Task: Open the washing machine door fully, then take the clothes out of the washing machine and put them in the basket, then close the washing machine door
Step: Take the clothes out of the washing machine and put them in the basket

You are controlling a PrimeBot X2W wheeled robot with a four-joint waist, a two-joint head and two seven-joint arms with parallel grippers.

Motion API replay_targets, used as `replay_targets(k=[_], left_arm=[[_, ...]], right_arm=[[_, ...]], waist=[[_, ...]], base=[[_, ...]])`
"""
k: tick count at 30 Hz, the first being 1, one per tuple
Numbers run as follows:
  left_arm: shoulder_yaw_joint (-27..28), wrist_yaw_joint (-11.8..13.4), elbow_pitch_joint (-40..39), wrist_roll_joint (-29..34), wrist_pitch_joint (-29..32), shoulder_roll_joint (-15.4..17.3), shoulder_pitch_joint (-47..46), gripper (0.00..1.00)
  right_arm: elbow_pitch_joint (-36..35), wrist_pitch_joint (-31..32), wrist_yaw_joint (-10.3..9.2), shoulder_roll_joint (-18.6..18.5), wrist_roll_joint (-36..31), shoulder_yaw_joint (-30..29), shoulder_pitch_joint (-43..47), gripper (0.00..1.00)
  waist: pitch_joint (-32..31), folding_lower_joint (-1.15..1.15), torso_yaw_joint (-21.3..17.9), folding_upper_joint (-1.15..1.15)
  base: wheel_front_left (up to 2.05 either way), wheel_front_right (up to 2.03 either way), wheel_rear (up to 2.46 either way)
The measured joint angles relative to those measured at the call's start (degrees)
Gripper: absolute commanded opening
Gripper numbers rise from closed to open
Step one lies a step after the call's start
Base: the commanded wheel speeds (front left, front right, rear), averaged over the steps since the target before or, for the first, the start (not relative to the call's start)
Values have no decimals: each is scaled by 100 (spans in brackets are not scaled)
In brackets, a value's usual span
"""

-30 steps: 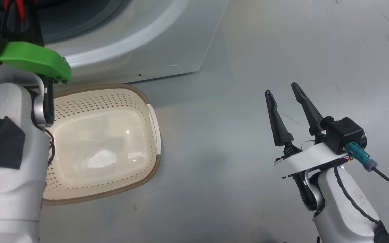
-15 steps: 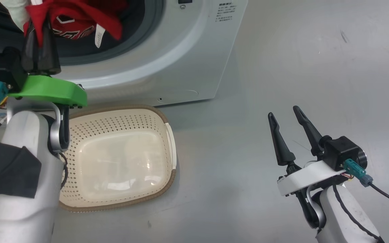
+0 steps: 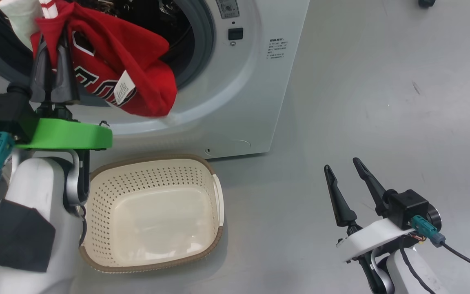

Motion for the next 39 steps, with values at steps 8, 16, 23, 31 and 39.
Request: replay_targets(k=[8,16,23,31,39], left_arm=[[-35,56,-591,52,0,-20,564,0],[-36,153,-868,26,143,-90,1354,0],[-47,197,-861,-24,432,-125,2036,0],[-192,198,-559,33,639,-131,2405,0],[-188,205,-86,-46,682,-181,2424,0]], right_arm=[[11,0,2,1,-41,5,222,100],[-20,0,24,1,-49,46,255,100],[-135,0,25,1,-92,52,255,100],[-231,0,27,1,-133,92,226,100],[-385,0,69,0,-129,183,13,100]], waist=[[-321,0,115,0],[-403,0,170,0],[-264,0,157,0],[24,0,96,0],[427,0,-61,0]], base=[[0,0,0],[0,0,0],[0,0,0],[0,0,0],[0,0,0]])
